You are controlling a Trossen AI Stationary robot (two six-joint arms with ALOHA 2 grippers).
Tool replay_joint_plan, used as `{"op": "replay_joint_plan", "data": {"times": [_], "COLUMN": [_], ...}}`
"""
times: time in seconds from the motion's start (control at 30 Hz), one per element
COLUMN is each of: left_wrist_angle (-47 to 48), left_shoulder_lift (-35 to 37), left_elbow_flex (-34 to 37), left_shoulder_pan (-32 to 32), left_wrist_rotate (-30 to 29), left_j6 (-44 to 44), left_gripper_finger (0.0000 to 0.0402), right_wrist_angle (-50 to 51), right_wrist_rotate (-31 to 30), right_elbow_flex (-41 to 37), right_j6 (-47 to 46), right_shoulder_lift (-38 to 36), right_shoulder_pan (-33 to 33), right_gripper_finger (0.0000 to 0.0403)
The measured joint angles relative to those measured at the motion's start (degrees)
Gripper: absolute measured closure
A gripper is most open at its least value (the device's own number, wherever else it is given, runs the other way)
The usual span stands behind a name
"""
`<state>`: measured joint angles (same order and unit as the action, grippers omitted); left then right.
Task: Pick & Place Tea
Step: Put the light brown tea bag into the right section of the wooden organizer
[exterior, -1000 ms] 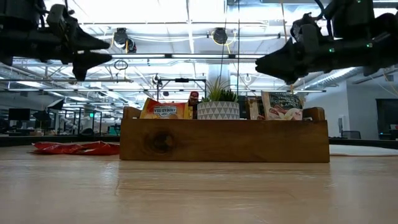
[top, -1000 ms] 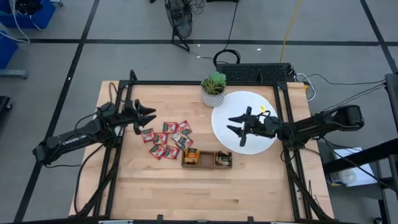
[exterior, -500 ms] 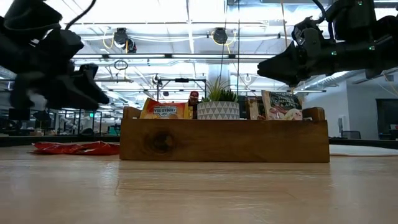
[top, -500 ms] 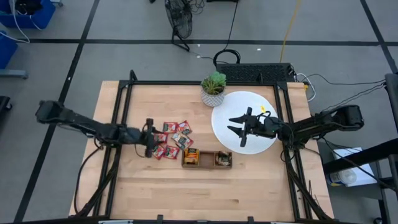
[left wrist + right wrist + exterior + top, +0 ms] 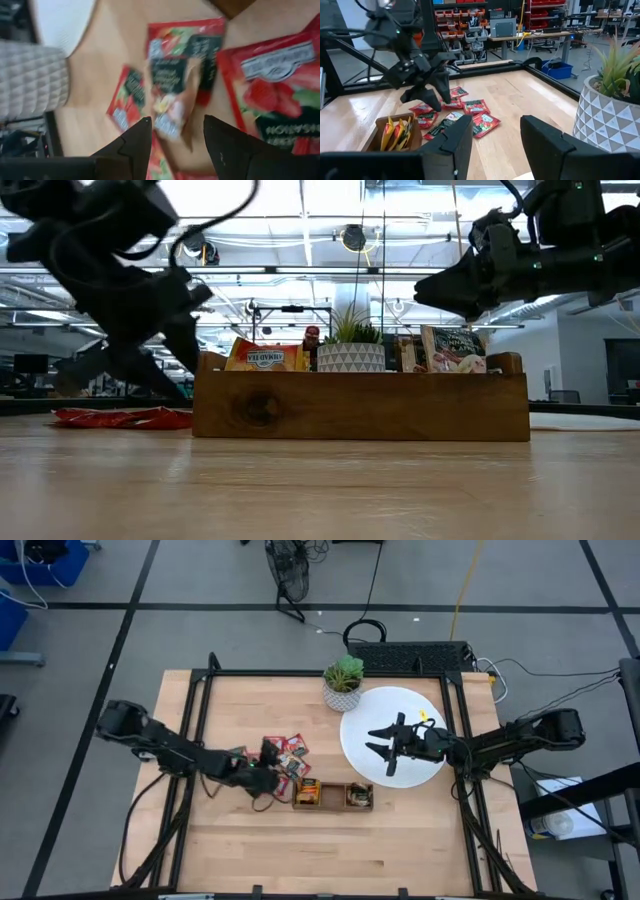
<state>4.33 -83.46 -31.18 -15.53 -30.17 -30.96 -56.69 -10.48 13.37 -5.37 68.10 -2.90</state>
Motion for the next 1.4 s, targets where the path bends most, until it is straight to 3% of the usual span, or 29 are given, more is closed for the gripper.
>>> {"op": "replay_joint_plan", "data": {"times": [0.2, 0.37, 0.67, 0.77, 0.97, 1.17, 1.4], "left_wrist_angle": [4.65, 3.64, 2.76, 3.04, 3.02, 3.34, 4.81], "left_shoulder_lift": [-5.61, -9.03, -10.06, -10.08, -10.17, -8.92, 1.54], "left_elbow_flex": [-3.91, -4.17, -4.13, -4.08, -4.02, -3.97, -6.18], "left_shoulder_pan": [2.65, 4.59, 6.43, 6.56, 6.94, 5.82, 3.78], "left_wrist_rotate": [2.67, 0.35, 1.51, 3.48, 5.37, 4.31, -0.52], "left_j6": [-3.09, -5.22, -5.05, -4.82, -0.47, 0.62, -1.73], "left_gripper_finger": [0.022, 0.022, 0.0225, 0.0256, 0.0384, 0.0395, 0.0397], "right_wrist_angle": [1.01, 1.71, 1.71, 1.71, 1.68, 1.68, 0.98], "right_wrist_rotate": [0.18, 0.18, 0.11, 0.07, 0.04, 0.04, -0.17], "right_elbow_flex": [0.0, 0.0, 0.0, 0.0, 0.0, 0.0, 0.02], "right_j6": [0.02, 0.02, 0.2, 0.22, 0.22, 0.13, 0.07], "right_shoulder_lift": [0.0, 0.0, 0.0, 0.0, 0.0, 0.0, 0.18], "right_shoulder_pan": [0.3, 1.8, 3.39, 3.39, 3.39, 3.39, 3.39], "right_gripper_finger": [0.0252, 0.0252, 0.0252, 0.0252, 0.0252, 0.0252, 0.0252]}}
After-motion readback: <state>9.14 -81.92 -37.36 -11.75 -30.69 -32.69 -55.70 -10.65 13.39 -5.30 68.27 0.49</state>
